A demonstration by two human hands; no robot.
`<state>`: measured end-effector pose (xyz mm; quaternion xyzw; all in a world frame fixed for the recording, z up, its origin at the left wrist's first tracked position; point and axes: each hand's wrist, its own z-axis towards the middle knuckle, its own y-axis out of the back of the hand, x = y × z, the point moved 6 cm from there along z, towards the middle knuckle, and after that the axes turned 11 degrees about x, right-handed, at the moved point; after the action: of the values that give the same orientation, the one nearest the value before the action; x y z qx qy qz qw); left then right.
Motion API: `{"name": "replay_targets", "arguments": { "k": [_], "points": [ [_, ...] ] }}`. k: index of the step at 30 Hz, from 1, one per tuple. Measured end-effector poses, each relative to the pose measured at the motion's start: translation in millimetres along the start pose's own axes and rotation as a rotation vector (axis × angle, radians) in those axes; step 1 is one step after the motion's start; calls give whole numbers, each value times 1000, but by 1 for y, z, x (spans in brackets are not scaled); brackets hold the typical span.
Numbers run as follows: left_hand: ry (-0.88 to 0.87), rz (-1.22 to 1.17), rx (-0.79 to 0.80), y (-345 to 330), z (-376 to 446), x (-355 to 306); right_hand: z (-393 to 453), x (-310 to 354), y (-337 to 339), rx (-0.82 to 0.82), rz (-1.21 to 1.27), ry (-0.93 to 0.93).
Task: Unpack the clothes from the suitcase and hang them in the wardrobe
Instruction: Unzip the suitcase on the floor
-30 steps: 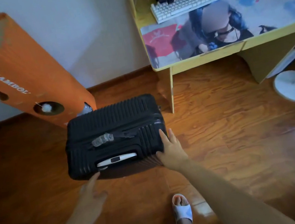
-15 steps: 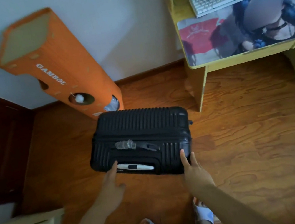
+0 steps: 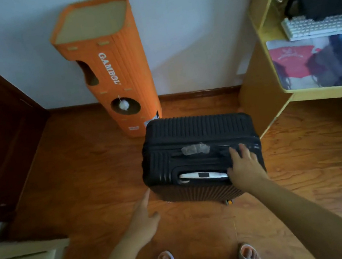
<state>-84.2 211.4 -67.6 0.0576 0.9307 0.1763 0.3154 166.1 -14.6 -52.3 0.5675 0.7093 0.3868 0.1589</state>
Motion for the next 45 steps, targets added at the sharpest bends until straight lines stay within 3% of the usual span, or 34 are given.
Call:
{"name": "replay_targets", "arguments": {
  "k": [2, 8, 12, 16, 21, 26, 30, 33, 37, 41, 45],
  "points": [
    [-42, -42, 20, 23, 14, 12, 7, 68, -2, -39, -11, 186],
    [-186, -103, 35, 60, 76, 24, 74, 139, -10, -13, -213, 114],
    [-276, -325, 19, 62, 127, 19, 97, 135, -25, -53, -270, 100],
    [-300, -476, -105, 23, 135, 20, 101, 125, -24, -155, -250, 156],
    [-302, -524, 10, -15, 112, 45, 89, 110, -17, -178, -258, 187],
    [-138, -452, 33, -22, 125, 109, 86, 96, -16, -169, -338, 174],
    [20, -714, 28, -18, 152, 125, 87, 93, -18, -184, -322, 181],
    [-9, -875, 49, -7, 172, 105, 91, 93, -18, -220, -326, 178],
    [9, -795, -20, 9, 190, 85, 92, 91, -19, -219, -336, 170],
    [59, -736, 89, 14, 201, 81, 91, 93, -17, -220, -326, 168],
    [-37, -570, 103, 24, 205, 72, 90, 94, -17, -218, -333, 163]
  ]
}}
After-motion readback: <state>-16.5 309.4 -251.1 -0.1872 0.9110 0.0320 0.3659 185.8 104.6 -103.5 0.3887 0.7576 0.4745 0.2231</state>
